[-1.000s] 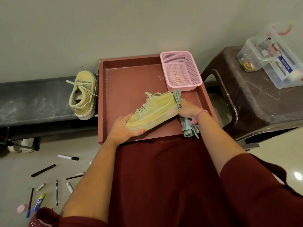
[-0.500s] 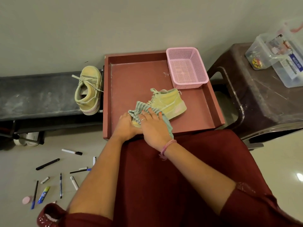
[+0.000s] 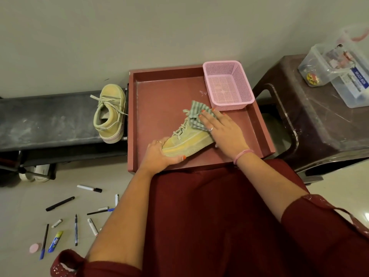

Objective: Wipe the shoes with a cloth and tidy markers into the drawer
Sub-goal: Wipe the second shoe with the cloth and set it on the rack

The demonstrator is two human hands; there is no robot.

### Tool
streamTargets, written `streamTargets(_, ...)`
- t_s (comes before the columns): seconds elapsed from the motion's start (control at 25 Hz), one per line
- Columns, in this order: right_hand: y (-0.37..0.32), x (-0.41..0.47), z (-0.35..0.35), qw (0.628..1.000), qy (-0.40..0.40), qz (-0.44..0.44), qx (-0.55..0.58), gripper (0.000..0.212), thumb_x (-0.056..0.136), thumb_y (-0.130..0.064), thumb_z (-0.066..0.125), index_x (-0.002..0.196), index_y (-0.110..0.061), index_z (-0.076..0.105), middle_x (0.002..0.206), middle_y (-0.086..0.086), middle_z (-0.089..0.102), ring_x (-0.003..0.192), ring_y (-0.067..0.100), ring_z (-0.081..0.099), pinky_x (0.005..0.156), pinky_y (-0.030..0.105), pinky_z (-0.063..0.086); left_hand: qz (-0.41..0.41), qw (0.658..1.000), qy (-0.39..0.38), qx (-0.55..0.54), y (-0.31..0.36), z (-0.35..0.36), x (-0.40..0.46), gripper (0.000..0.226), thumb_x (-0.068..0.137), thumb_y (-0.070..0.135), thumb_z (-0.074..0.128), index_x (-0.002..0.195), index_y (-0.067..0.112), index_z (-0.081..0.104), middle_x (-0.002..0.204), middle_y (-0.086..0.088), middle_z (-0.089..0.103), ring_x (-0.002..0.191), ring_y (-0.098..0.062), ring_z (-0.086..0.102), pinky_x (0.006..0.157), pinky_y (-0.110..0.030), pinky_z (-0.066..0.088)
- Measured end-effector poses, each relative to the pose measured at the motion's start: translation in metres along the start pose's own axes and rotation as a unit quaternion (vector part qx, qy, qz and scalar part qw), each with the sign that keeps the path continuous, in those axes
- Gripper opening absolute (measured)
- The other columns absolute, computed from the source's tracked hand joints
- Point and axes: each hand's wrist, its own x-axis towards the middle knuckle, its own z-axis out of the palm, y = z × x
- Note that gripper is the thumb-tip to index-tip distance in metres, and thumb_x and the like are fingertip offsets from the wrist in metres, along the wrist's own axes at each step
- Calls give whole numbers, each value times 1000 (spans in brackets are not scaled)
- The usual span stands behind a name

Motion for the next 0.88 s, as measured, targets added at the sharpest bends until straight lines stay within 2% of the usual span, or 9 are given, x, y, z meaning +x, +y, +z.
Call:
streamTargets(0.12, 2, 0, 5, 967, 16, 204, 151, 67, 90, 0, 49, 151, -17, 24, 151, 8, 37, 137, 25, 36, 110, 36, 34, -2, 1000, 3, 5, -3, 1, 0, 91, 55, 57, 81, 135, 29, 51, 116, 0, 52, 116, -22, 49, 103, -42, 43)
streamTargets(0.2, -8, -1, 6, 941, 38, 262, 209, 63, 93, 0, 41, 151, -15, 23, 151, 8, 36, 136, 26, 37, 107, 37, 36, 3, 1000, 3, 14, -5, 2, 1, 89, 58, 54, 83, 136, 28, 49, 114, 0, 51, 116, -22, 47, 104, -42, 41)
streamTargets(0.32, -46, -4, 16, 975, 37, 173, 132, 70, 89, 8, 39, 152, -15, 19, 159, 3, 18, 145, 31, 18, 115, 43, 26, 5, 1000, 6, 11, -5, 1, 1, 88, 57, 56, 82, 135, 29, 51, 113, 0, 51, 115, -22, 47, 104, -41, 42)
streamTargets(0.44, -62, -9, 25, 995, 22, 50, 78, 64, 93, 1, 38, 151, -20, 22, 160, 0, 17, 147, 32, 12, 117, 47, 17, 12, 1000, 8, 13, -5, 2, 2, 87, 55, 56, 81, 133, 29, 52, 113, -1, 52, 113, -22, 48, 103, -42, 42)
streamTargets(0.52, -44, -12, 26, 995, 38, 63, 72, 65, 92, 3, 39, 151, -20, 22, 159, 1, 18, 147, 30, 14, 116, 45, 20, 12, 1000, 5, 8, -7, 1, 3, 86, 58, 52, 84, 134, 30, 51, 113, 0, 51, 114, -21, 48, 103, -39, 42)
streamTargets(0.6, -22, -19, 26, 987, 34, 130, 87, 76, 87, 10, 43, 152, -18, 15, 160, 3, 14, 147, 28, 14, 117, 40, 21, 13, 1000, 2, 6, -9, 1, 3, 86, 60, 50, 84, 136, 31, 49, 114, 2, 50, 115, -19, 46, 102, -35, 41)
streamTargets(0.68, -1, -18, 23, 951, 20, 198, 237, 88, 77, 19, 46, 152, -16, 15, 159, 4, 18, 144, 24, 21, 118, 34, 22, 17, 1000, 1, 9, -9, 1, 4, 85, 61, 49, 85, 136, 31, 49, 112, 4, 49, 114, -18, 46, 99, -32, 39)
streamTargets(0.76, 15, -9, 19, 891, -11, 213, 402, 87, 76, 21, 41, 151, -17, 18, 153, 3, 28, 139, 18, 29, 114, 24, 25, 19, 1000, -2, 0, -9, -1, 5, 82, 62, 47, 85, 135, 33, 49, 110, 5, 48, 112, -17, 46, 96, -29, 38)
streamTargets(0.88, 39, 1, 14, 787, -117, 240, 556, 79, 79, 21, 33, 146, -21, 30, 136, 4, 48, 116, 13, 49, 92, 21, 44, 25, 1000, -17, 0, -11, -1, 1, 83, 62, 43, 85, 136, 35, 47, 114, 7, 46, 115, -16, 44, 98, -30, 38)
